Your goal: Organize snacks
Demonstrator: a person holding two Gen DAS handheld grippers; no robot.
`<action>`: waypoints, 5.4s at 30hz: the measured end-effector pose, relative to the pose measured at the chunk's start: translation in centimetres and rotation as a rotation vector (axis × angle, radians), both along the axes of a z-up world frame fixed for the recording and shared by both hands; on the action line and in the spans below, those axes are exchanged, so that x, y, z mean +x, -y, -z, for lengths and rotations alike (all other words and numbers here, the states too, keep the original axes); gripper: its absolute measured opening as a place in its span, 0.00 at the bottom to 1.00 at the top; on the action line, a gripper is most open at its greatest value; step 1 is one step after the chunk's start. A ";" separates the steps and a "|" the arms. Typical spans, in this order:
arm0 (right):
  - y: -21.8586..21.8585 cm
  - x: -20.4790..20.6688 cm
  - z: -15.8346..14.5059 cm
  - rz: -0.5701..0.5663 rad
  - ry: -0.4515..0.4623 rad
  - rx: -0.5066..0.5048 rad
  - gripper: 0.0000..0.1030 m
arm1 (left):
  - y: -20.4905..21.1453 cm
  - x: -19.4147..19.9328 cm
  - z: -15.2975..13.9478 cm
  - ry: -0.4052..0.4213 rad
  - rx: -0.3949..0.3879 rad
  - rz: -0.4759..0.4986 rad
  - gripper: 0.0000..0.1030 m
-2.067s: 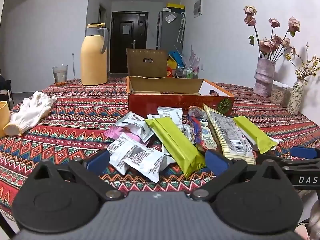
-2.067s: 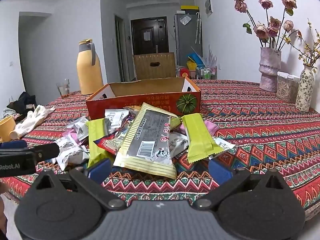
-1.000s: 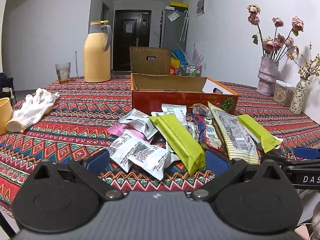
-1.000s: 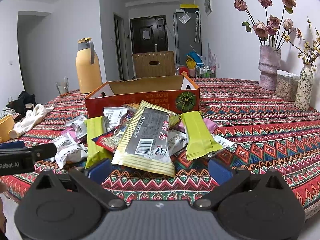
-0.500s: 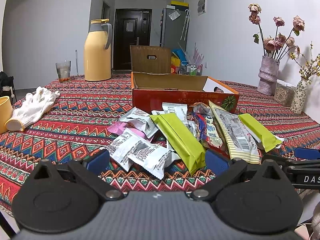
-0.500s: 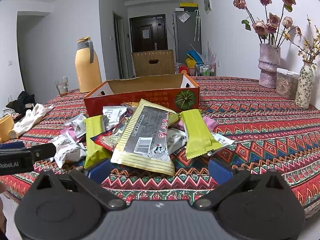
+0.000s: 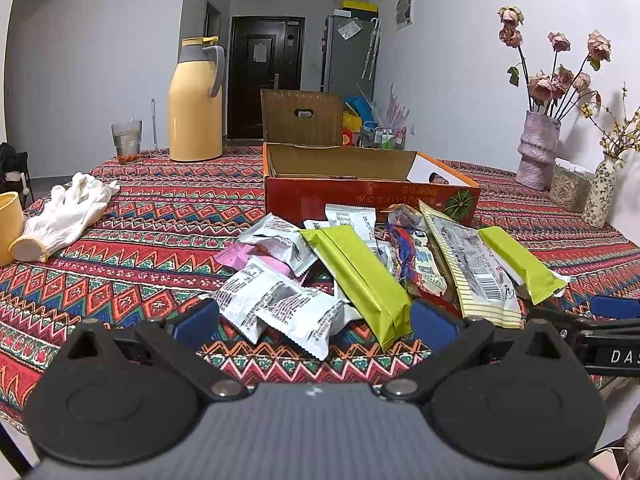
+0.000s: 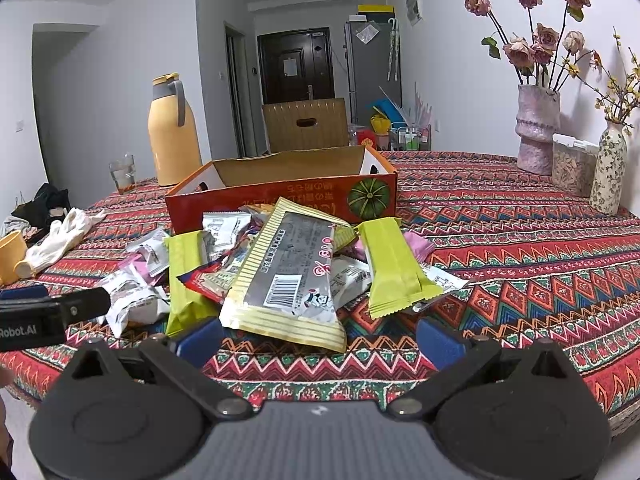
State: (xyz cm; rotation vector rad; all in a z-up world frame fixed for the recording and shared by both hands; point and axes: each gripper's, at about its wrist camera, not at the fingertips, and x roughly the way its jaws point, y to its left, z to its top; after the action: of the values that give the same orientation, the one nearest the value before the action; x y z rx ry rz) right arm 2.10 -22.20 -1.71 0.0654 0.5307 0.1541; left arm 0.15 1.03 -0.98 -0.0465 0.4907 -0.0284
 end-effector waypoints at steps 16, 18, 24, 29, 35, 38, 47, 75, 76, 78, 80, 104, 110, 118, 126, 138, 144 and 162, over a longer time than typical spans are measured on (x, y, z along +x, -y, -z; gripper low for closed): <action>1.2 1.6 -0.7 0.014 0.003 0.000 1.00 | -0.3 1.9 0.0 -0.012 -0.005 -0.023 1.00; 1.5 2.2 -0.7 0.025 0.006 -0.005 0.97 | -0.5 2.5 0.0 -0.015 -0.010 -0.031 1.00; 2.7 5.7 -0.8 0.043 0.006 -0.052 0.82 | -0.8 4.3 0.0 -0.031 -0.007 -0.051 1.00; 3.3 9.7 -0.5 0.023 -0.038 -0.092 0.66 | -0.6 5.5 0.4 -0.056 0.004 -0.057 1.00; 3.0 12.9 0.9 0.010 -0.115 -0.116 0.44 | -0.8 6.6 1.0 -0.095 0.011 -0.078 1.00; 3.0 12.9 1.1 -0.004 -0.110 -0.120 0.38 | -1.1 7.0 1.1 -0.115 0.010 -0.094 1.00; 3.9 10.0 -0.3 0.041 -0.004 -0.030 0.37 | -1.5 7.4 1.9 -0.175 0.006 -0.109 1.00; 2.8 2.5 -0.1 0.019 0.019 0.034 0.37 | 0.7 7.6 3.7 -0.204 0.080 0.139 0.46; 2.8 2.5 -0.2 0.019 0.021 0.035 0.37 | 0.7 7.5 3.7 -0.202 0.081 0.138 0.46; 2.8 2.4 -0.2 0.020 0.022 0.035 0.37 | 0.7 7.3 3.5 -0.198 0.079 0.134 0.45; 2.7 2.3 -0.3 0.021 0.022 0.035 0.37 | 0.6 7.0 3.2 -0.185 0.077 0.124 0.45; 2.0 9.1 -3.4 -0.001 0.085 0.010 0.37 | 1.2 10.9 -3.9 -0.007 0.038 0.066 0.45; 1.5 13.5 -5.1 -0.013 0.110 -0.006 0.37 | 1.5 14.7 -5.3 0.010 0.019 0.036 0.45; 0.5 21.0 -7.2 -0.035 0.104 -0.012 0.37 | 1.7 20.5 -7.0 0.010 0.008 0.001 0.45; -1.2 29.0 -7.1 -0.058 0.003 -0.028 0.37 | 2.0 26.7 -7.2 -0.041 0.031 -0.042 0.45; -2.3 34.1 -3.2 -0.042 -0.125 -0.073 0.41 | 1.6 31.5 -3.8 -0.162 0.056 -0.075 0.47; -1.1 33.5 -3.5 -0.023 -0.105 -0.057 0.90 | 1.7 31.4 -3.7 -0.155 0.057 -0.080 0.91; 0.2 29.2 -5.2 -0.012 -0.033 -0.041 1.00 | 1.6 28.4 -5.1 -0.124 0.044 -0.075 1.00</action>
State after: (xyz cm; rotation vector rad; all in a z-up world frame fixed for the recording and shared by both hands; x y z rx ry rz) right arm 31.31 -22.44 3.48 0.0245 0.5671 0.1541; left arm 28.54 -0.52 4.13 -0.0235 0.6133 0.0591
